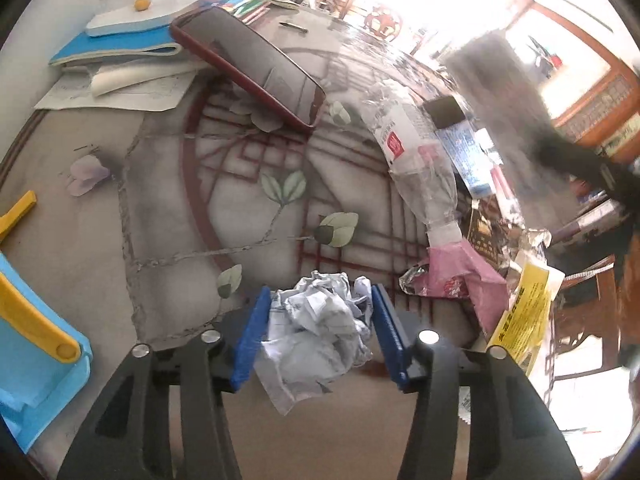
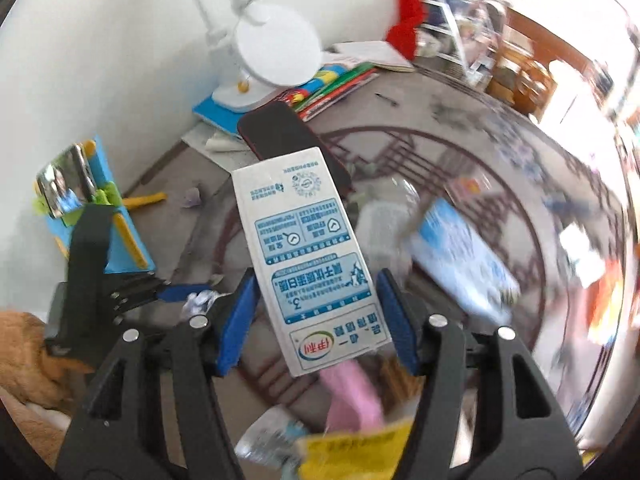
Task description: Collect trash
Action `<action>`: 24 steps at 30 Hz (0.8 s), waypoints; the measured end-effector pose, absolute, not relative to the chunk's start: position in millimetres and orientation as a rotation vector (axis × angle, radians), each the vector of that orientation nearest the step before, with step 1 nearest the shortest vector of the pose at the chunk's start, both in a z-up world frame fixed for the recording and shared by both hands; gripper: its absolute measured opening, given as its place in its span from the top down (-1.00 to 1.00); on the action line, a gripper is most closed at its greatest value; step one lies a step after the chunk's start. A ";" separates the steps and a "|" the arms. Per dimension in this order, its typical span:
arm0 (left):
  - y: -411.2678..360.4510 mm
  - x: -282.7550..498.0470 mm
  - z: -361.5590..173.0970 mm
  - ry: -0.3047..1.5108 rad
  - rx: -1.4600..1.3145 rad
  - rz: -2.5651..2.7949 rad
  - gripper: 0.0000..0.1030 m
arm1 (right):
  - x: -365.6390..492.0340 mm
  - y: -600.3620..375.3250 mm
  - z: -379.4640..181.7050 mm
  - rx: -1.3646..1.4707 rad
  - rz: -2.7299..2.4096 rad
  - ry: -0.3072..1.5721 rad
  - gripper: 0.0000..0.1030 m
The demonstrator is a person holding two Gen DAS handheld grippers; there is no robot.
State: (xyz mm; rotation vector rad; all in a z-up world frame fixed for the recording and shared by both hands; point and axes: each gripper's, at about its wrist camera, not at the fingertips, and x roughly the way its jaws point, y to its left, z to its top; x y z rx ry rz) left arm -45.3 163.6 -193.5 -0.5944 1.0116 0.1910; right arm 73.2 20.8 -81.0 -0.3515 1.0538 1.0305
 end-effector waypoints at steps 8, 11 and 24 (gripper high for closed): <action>152.4 -36.5 -152.5 0.898 -0.525 0.185 0.11 | 65.1 -50.8 -75.1 0.048 0.834 1.098 0.48; 142.1 -29.6 -136.4 0.860 -0.494 0.159 0.11 | 64.1 -65.9 -81.7 0.066 0.770 1.119 0.48; 124.6 -41.3 -126.3 0.858 -0.474 0.143 0.11 | 60.8 -80.9 -118.7 -0.085 0.641 1.199 -0.30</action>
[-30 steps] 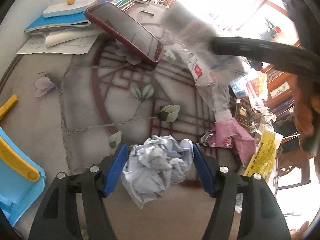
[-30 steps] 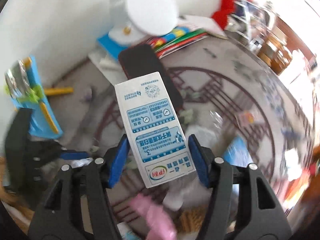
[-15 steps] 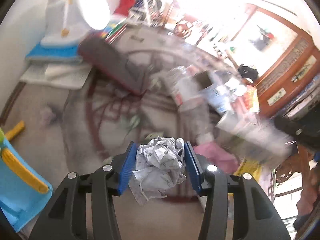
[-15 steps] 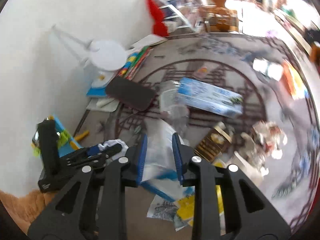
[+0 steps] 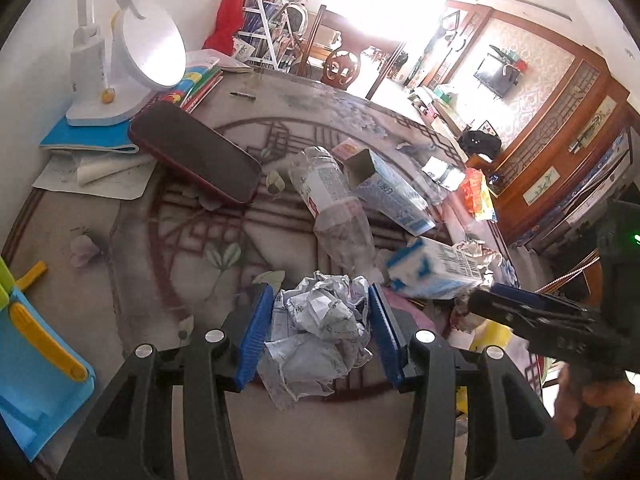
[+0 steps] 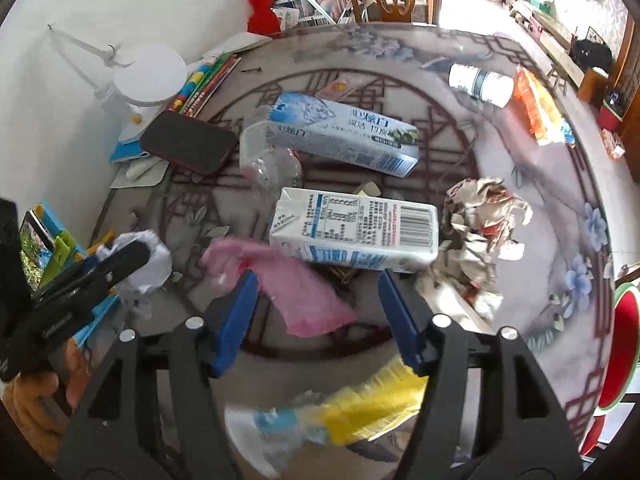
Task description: Collect trash
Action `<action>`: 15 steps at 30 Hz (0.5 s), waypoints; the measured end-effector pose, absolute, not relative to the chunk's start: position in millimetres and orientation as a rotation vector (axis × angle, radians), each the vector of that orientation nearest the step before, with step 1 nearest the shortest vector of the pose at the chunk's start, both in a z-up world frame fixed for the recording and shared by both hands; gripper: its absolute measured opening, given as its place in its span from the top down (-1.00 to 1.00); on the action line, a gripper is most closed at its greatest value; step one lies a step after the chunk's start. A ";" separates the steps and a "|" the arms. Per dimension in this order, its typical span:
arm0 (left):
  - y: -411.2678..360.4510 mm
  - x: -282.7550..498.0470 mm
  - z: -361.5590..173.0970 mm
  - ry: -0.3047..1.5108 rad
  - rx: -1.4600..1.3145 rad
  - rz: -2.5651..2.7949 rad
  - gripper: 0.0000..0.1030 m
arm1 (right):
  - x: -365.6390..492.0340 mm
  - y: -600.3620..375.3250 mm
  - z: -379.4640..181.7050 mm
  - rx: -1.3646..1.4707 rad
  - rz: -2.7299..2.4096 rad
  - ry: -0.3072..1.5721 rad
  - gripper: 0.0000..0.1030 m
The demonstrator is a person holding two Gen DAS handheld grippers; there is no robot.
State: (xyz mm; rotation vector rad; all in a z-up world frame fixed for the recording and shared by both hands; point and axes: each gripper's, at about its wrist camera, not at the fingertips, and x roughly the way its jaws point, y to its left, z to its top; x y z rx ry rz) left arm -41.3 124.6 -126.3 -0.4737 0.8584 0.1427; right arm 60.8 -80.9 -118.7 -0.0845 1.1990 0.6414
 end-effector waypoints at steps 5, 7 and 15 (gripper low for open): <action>121.4 -49.6 -124.8 0.864 -0.470 0.143 0.10 | 75.8 -65.8 -124.8 -0.389 0.694 1.122 -0.69; 121.0 -52.6 -125.8 0.869 -0.472 0.145 0.10 | 84.0 -57.7 -132.5 -0.533 0.747 1.130 -0.74; 116.1 -58.0 -127.7 0.883 -0.484 0.154 0.09 | 72.9 -30.8 -155.9 -0.915 0.825 1.068 -0.40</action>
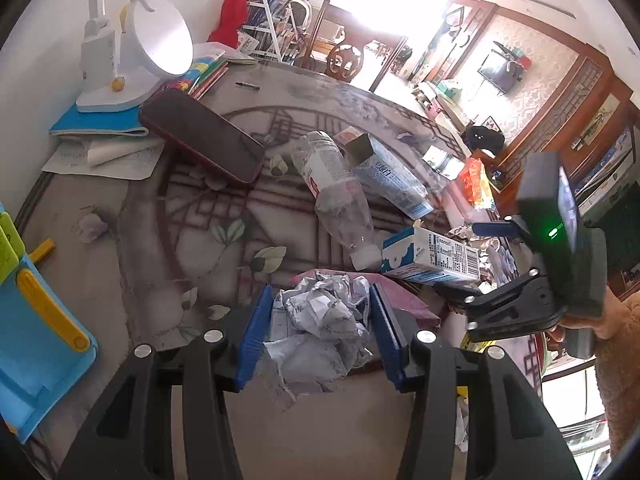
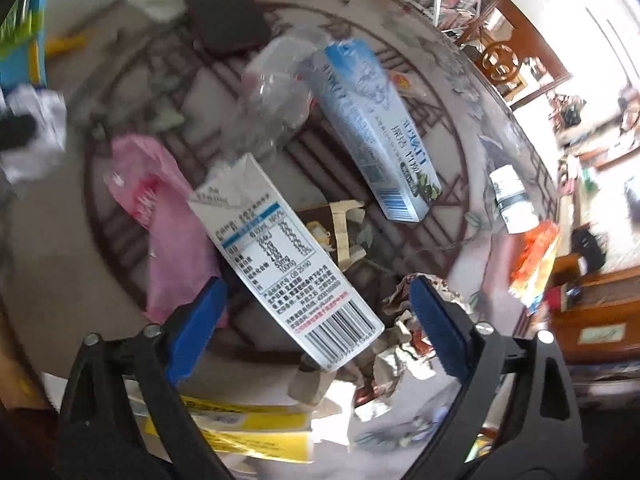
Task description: Collect trash
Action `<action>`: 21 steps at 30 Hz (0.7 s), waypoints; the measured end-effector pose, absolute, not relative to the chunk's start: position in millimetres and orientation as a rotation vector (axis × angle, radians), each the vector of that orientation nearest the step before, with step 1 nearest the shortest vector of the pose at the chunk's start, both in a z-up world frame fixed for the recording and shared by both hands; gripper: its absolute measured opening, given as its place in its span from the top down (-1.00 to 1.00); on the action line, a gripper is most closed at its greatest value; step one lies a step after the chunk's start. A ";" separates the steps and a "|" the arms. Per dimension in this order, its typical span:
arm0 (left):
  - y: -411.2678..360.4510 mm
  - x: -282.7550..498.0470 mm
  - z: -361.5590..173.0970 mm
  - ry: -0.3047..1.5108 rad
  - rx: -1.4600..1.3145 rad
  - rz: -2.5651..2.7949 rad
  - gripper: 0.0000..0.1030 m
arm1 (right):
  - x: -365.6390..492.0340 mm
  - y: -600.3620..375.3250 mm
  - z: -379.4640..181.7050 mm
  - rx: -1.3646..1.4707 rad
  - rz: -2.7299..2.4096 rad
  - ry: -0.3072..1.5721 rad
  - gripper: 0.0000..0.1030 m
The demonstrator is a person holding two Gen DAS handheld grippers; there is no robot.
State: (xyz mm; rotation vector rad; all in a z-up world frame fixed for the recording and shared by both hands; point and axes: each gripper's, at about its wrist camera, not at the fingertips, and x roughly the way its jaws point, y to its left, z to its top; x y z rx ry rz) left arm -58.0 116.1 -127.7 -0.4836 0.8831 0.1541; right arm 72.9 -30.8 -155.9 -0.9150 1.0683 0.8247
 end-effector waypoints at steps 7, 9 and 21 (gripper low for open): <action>107.1 -51.9 -121.5 0.877 -0.471 0.139 0.09 | 67.5 -37.1 -137.8 -0.805 0.847 1.051 0.20; 104.5 -47.5 -120.4 0.880 -0.469 0.134 0.09 | 71.0 -44.0 -117.5 -0.709 0.821 1.022 0.20; 72.7 -11.0 -92.0 0.830 -0.420 0.044 0.09 | 54.0 -106.4 -47.2 -0.251 0.638 0.890 0.20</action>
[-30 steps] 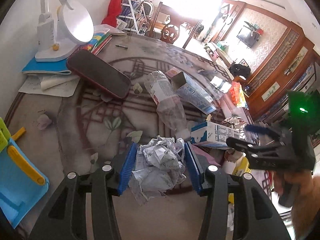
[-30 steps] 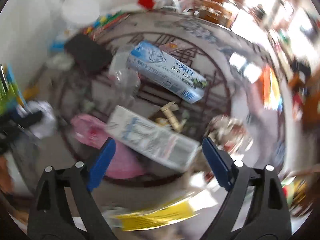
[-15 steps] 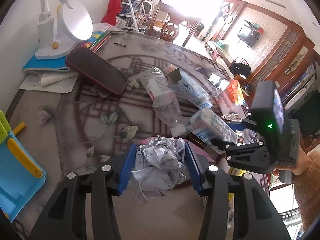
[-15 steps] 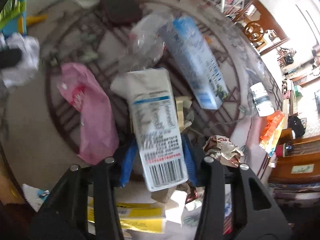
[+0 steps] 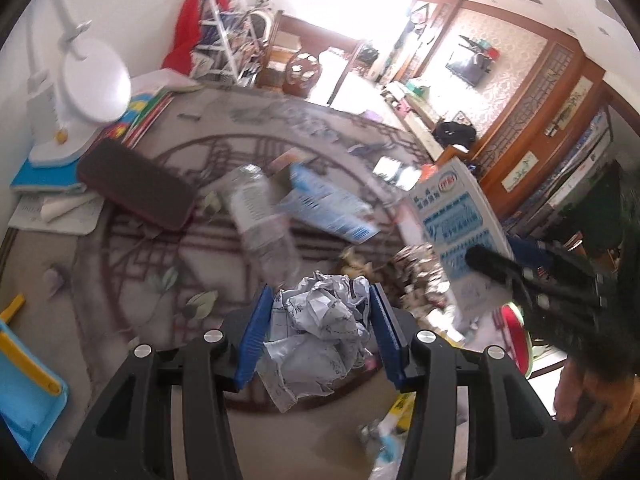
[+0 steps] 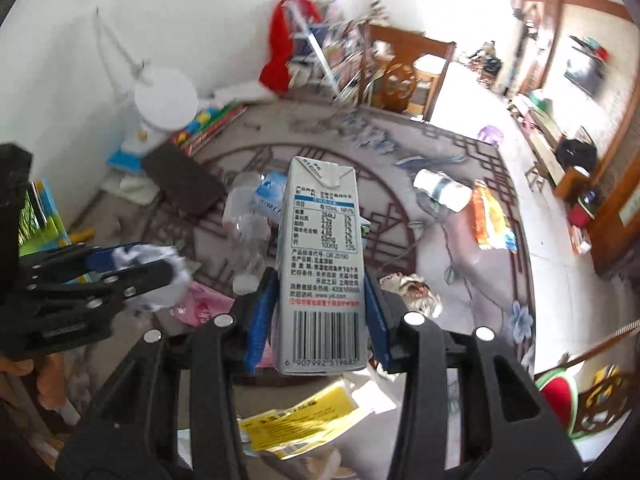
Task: Collect trash
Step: 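Carry the paper and carton to the red bucket and drop them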
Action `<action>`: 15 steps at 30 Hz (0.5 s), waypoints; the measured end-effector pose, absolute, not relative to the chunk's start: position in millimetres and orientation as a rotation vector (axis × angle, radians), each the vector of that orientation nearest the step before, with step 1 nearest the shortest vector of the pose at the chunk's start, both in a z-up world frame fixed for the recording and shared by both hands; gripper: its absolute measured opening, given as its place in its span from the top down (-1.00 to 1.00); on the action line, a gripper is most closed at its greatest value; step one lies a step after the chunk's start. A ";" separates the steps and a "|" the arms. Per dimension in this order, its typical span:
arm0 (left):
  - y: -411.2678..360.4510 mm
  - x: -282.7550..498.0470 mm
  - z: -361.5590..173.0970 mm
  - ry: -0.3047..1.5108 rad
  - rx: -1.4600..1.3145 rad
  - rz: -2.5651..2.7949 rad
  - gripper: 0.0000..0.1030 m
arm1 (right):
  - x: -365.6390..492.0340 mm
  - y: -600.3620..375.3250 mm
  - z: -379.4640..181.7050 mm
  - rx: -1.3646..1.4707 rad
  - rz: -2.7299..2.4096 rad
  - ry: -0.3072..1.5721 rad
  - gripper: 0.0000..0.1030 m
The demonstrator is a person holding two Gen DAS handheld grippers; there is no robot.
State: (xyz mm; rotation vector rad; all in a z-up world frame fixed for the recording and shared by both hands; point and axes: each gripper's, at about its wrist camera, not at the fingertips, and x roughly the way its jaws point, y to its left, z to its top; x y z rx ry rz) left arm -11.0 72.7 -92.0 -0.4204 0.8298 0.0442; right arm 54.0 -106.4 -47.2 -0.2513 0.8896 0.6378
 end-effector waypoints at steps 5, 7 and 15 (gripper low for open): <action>53.4 2.9 -82.9 0.819 -0.403 0.013 0.09 | 41.9 -128.1 -50.0 -0.175 0.620 0.903 0.20; 47.0 5.6 -82.8 0.822 -0.400 0.005 0.09 | 38.6 -137.4 -53.4 -0.143 0.605 0.918 0.20; 19.7 13.1 -82.6 0.841 -0.384 0.008 0.09 | 42.2 -179.0 -59.5 -0.058 0.578 0.943 0.20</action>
